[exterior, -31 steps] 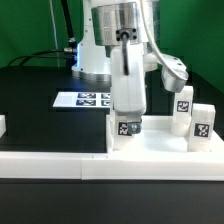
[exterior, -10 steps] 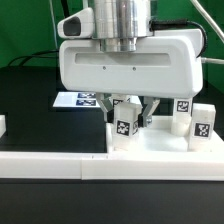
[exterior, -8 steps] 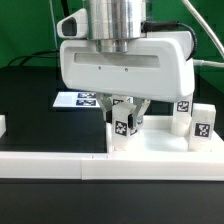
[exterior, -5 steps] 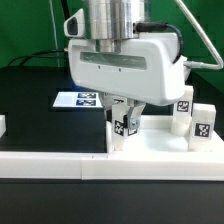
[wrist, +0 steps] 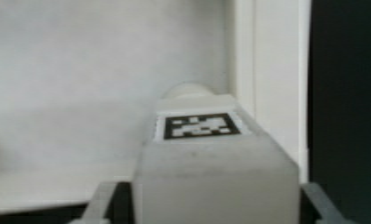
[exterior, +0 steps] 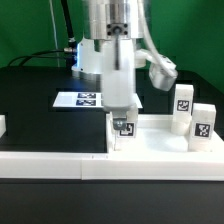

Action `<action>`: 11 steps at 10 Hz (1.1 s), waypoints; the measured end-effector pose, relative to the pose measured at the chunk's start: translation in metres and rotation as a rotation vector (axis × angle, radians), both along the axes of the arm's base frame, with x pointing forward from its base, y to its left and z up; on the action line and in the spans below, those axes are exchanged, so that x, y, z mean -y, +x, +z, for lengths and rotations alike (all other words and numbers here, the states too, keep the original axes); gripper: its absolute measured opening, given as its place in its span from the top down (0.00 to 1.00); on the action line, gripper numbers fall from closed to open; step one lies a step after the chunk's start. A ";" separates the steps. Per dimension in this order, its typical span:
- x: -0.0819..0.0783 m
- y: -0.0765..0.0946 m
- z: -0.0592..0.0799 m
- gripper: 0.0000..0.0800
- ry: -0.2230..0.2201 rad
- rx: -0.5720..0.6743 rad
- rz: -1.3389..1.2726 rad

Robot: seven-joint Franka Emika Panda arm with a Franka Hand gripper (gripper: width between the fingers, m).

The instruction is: Assemble square table

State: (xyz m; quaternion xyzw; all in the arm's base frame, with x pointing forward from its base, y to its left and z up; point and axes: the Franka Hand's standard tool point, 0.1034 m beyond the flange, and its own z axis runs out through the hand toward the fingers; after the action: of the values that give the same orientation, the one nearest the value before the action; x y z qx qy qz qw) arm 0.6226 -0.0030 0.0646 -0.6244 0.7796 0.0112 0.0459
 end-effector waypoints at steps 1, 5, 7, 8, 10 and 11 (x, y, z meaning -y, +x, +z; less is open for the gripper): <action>0.000 0.000 0.000 0.63 0.019 -0.005 -0.100; 0.000 -0.001 0.001 0.62 0.025 -0.020 -0.283; 0.000 -0.001 0.001 0.62 0.014 -0.023 -0.314; 0.000 -0.002 0.000 0.48 0.016 -0.024 -0.313; 0.000 -0.002 0.000 0.31 0.016 -0.024 -0.313; -0.001 -0.002 0.001 0.21 0.016 -0.023 -0.312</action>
Offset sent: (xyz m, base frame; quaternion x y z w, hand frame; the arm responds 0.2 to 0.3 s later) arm 0.0018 0.0015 -0.0031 -0.0051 0.0043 0.2124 0.9772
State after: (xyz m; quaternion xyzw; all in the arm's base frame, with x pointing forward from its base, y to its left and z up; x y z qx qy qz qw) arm 0.6210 -0.0021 0.0651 -0.4953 0.8675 0.0174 0.0432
